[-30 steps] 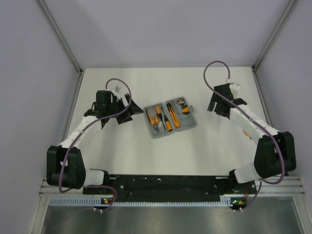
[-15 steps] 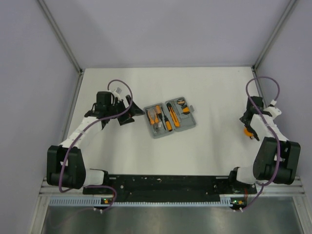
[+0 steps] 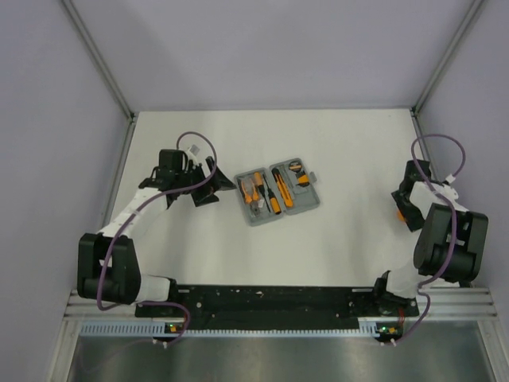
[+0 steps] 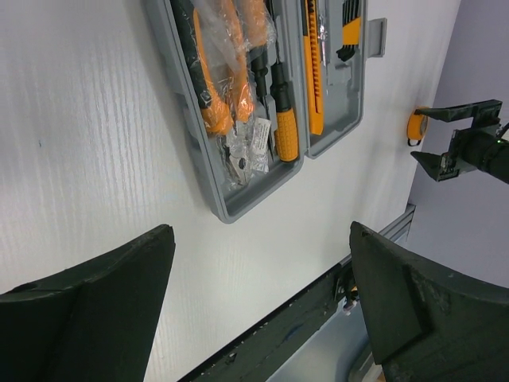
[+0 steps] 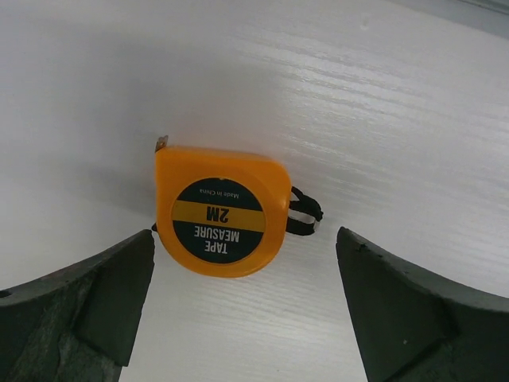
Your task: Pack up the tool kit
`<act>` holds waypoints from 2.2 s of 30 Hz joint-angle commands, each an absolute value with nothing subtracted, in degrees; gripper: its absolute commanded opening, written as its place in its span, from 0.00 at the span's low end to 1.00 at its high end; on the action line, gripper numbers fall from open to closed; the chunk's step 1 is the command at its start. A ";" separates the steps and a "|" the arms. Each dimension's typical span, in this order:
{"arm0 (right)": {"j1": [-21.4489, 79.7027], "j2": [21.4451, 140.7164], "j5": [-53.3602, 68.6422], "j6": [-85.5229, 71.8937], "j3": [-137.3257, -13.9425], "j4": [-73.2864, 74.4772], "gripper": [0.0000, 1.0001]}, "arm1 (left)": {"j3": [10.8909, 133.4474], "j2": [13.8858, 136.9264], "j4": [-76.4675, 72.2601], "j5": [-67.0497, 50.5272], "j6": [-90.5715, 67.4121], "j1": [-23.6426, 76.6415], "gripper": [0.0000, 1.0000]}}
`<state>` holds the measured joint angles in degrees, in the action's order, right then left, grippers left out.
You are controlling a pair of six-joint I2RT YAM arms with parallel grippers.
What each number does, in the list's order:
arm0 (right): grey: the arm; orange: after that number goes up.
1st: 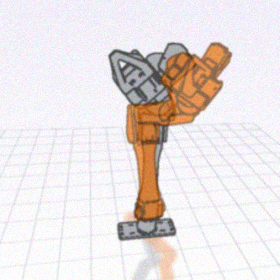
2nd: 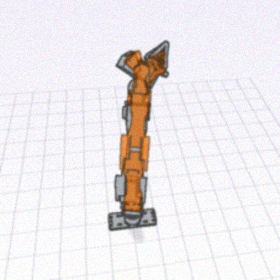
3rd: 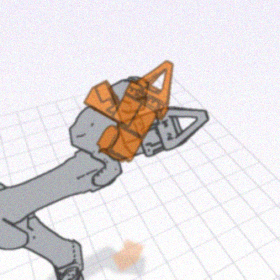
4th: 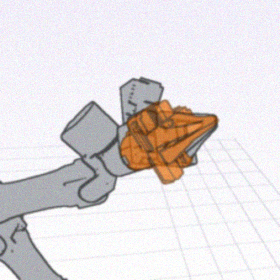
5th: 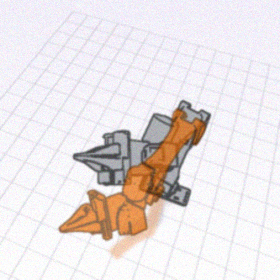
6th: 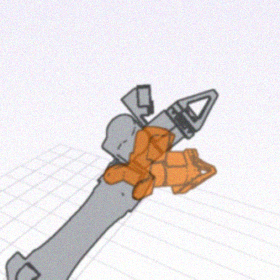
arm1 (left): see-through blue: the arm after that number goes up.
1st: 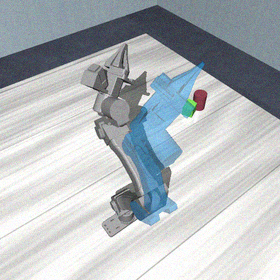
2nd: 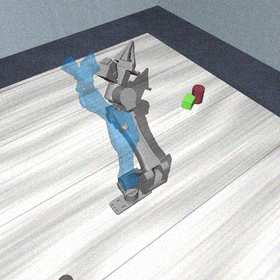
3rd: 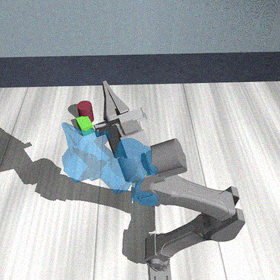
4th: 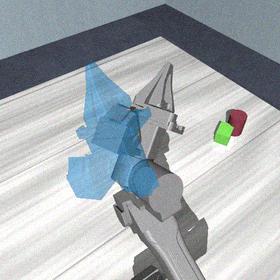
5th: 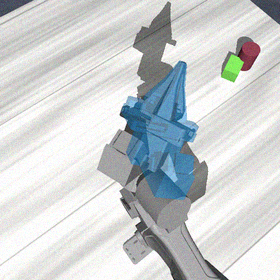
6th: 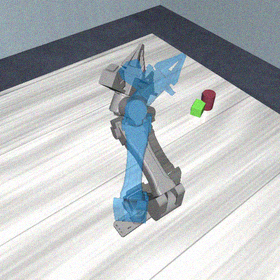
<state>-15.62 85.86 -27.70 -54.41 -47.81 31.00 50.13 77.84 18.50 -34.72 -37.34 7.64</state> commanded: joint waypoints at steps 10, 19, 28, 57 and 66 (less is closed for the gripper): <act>-17.40 93.86 -25.32 -56.08 -52.73 25.14 0.85 | 53.09 80.68 17.05 -33.93 -36.91 7.47 0.93; -17.14 95.10 -9.26 -40.98 -54.40 16.35 0.33 | 51.95 80.60 16.09 -33.84 -37.18 7.47 0.92; -4.94 93.25 7.63 -25.68 -58.18 14.77 0.25 | 49.84 80.33 14.50 -31.82 -37.62 7.47 0.91; 28.92 96.68 2.29 -16.61 -65.22 15.12 0.25 | 46.23 81.48 11.43 -31.64 -38.32 7.47 0.89; 28.92 94.66 0.26 -14.51 -57.93 8.97 0.25 | 46.14 81.47 11.69 -31.73 -37.97 7.47 0.89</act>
<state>28.73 98.35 2.66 -16.45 -59.59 14.31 46.37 81.17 13.61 -31.83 -38.46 7.64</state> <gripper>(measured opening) 0.571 0.895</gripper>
